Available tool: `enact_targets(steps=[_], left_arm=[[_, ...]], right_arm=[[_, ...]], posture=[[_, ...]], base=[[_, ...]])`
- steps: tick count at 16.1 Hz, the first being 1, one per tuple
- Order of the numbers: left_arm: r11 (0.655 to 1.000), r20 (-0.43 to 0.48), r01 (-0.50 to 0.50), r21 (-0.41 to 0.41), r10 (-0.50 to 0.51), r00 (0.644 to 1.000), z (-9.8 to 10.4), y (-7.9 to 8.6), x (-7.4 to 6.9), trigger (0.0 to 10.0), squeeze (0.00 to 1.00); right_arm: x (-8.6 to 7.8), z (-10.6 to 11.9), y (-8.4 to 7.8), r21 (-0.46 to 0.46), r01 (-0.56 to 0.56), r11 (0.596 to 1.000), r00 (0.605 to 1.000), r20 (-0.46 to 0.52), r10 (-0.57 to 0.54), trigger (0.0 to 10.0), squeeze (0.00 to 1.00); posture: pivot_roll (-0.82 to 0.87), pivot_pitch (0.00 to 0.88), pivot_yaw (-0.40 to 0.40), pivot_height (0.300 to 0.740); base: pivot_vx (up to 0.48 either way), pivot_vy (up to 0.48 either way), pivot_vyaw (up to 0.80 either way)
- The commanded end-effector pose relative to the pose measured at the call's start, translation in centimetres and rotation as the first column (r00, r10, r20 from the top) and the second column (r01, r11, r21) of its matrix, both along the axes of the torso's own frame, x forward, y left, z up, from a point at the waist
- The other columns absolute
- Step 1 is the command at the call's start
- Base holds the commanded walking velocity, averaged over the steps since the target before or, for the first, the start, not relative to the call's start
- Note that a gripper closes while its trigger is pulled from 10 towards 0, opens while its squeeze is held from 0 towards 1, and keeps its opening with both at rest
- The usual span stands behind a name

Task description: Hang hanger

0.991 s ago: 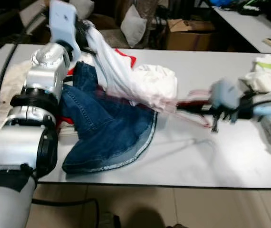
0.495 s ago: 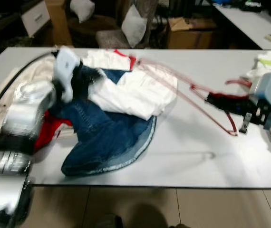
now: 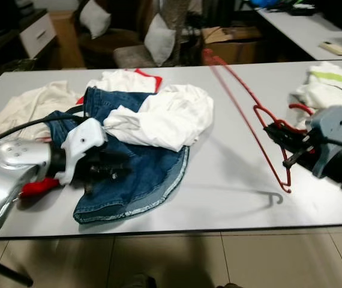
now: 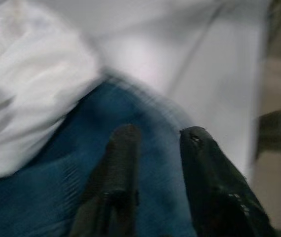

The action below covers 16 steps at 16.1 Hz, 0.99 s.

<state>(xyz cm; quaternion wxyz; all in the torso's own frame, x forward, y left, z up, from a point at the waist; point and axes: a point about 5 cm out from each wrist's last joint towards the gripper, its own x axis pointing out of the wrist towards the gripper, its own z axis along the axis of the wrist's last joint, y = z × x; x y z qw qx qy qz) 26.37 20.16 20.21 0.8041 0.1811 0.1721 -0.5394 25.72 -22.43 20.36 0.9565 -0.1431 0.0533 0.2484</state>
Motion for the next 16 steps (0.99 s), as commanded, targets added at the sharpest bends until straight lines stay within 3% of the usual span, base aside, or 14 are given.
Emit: enact_targets(steps=[1, 2, 3, 4, 7, 9, 10, 11, 12, 13, 14, 15, 16], left_arm=[[0.997, -0.006, 0.012, -0.079, -0.013, 1.000, 1.3, -0.3, -0.4, 10.0, 1.00], [0.978, 0.012, 0.026, -0.206, -0.024, 1.000, 2.6, -1.0, -0.6, 10.0, 1.00], [0.933, 0.082, 0.000, -0.360, 0.031, 0.996, 3.9, -1.8, 0.1, 10.0, 1.00], [0.915, 0.119, -0.027, -0.404, 0.081, 0.990, 4.2, -2.1, 0.7, 10.0, 1.00], [0.885, 0.162, -0.055, -0.462, 0.145, 0.976, 4.9, -3.3, 1.5, 10.0, 1.00], [0.854, 0.187, -0.026, -0.520, 0.144, 0.972, 6.3, -4.2, 2.0, 10.0, 1.00], [0.839, 0.211, 0.027, -0.544, 0.106, 0.972, 7.6, -5.0, 2.2, 10.0, 1.00], [0.836, 0.220, 0.041, -0.548, 0.097, 0.971, 8.0, -5.3, 2.3, 10.0, 1.00], [0.855, 0.267, 0.116, -0.505, 0.028, 0.963, 9.3, -6.9, 2.8, 10.0, 1.00], [0.883, 0.289, 0.136, -0.449, 0.000, 0.957, 9.5, -7.7, 3.1, 10.0, 0.95], [0.898, 0.302, 0.155, -0.412, -0.026, 0.953, 9.5, -8.1, 3.2, 10.0, 0.33], [0.905, 0.326, 0.209, -0.371, -0.084, 0.942, 10.1, -9.2, 3.4, 10.0, 0.00], [0.914, 0.319, 0.232, -0.334, -0.122, 0.940, 10.3, -9.7, 3.6, 10.0, 0.00]], right_arm=[[-0.1, 0.5, 0.6, 0.001, 0.008, 1.000, 1.000, 0.027, -0.008, 10.0, 0.00], [0.1, 0.5, 1.1, 0.010, 0.018, 1.000, 0.999, 0.043, -0.018, 10.0, 0.00], [0.4, 0.5, 1.4, 0.024, 0.020, 1.000, 0.999, 0.031, -0.021, 10.0, 0.00], [0.4, 0.5, 1.6, 0.030, 0.007, 1.000, 1.000, 0.024, -0.008, 10.0, 0.00], [0.5, 0.7, 1.8, 0.019, -0.074, 0.997, 0.997, 0.026, 0.074, 10.0, 0.00], [0.3, 1.3, 2.5, 0.053, -0.208, 0.977, 0.978, 0.001, 0.208, 10.0, 0.00], [0.2, 1.6, 2.9, 0.050, -0.309, 0.950, 0.950, -0.035, 0.311, 10.0, 0.00], [0.2, 1.6, 3.0, 0.043, -0.341, 0.939, 0.938, -0.049, 0.343, 10.0, 0.00], [0.3, 2.1, 3.0, -0.014, -0.459, 0.888, 0.884, -0.109, 0.455, 10.0, 0.00], [0.4, 2.5, 2.9, -0.035, -0.506, 0.862, 0.858, -0.130, 0.498, 10.0, 0.00], [0.5, 2.7, 3.0, -0.049, -0.528, 0.848, 0.845, -0.137, 0.518, 10.0, 0.00], [0.6, 3.4, 3.1, -0.085, -0.594, 0.800, 0.800, -0.165, 0.577, 10.0, 0.00], [0.8, 3.8, 3.2, -0.107, -0.627, 0.772, 0.775, -0.182, 0.605, 10.0, 0.00]], posture=[[-0.07, 0.000, 0.084, 0.740], [-0.07, 0.000, 0.080, 0.740], [-0.06, 0.000, 0.074, 0.740], [-0.06, 0.000, 0.071, 0.740], [-0.06, 0.000, 0.070, 0.740], [-0.06, 0.000, 0.047, 0.740], [-0.06, 0.000, 0.041, 0.740], [-0.06, 0.000, 0.041, 0.740], [-0.05, 0.000, 0.032, 0.740], [-0.05, 0.000, 0.025, 0.740], [-0.04, 0.000, 0.017, 0.740], [-0.04, 0.000, 0.015, 0.740], [-0.05, 0.000, 0.017, 0.740]], base=[[0.000, 0.000, 0.00], [0.000, 0.000, 0.00], [0.000, 0.000, 0.00], [0.000, 0.000, 0.00], [0.000, 0.000, 0.00], [0.000, 0.000, 0.00], [0.000, 0.000, 0.00], [0.000, 0.000, 0.00], [0.000, 0.000, 0.00], [0.000, 0.000, 0.00], [0.000, 0.000, 0.00], [0.000, 0.000, 0.00], [0.000, 0.000, 0.00]])
